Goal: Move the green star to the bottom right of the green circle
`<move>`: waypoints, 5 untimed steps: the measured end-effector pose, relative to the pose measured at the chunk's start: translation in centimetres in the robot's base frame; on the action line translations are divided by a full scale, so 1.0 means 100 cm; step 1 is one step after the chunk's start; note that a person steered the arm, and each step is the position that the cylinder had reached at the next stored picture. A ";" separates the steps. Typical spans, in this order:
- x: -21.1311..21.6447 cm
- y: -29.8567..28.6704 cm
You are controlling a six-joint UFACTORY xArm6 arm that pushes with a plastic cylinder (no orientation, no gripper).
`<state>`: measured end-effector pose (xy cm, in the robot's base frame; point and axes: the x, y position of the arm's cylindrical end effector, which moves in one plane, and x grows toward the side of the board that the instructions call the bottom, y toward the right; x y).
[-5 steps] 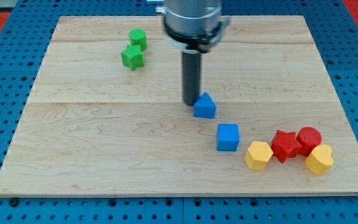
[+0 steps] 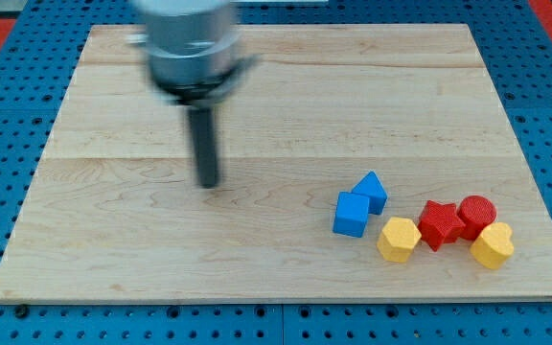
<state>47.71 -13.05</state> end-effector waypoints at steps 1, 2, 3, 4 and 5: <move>-0.072 -0.075; -0.147 -0.076; -0.180 -0.049; -0.170 0.075; -0.136 0.152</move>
<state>34.11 2.10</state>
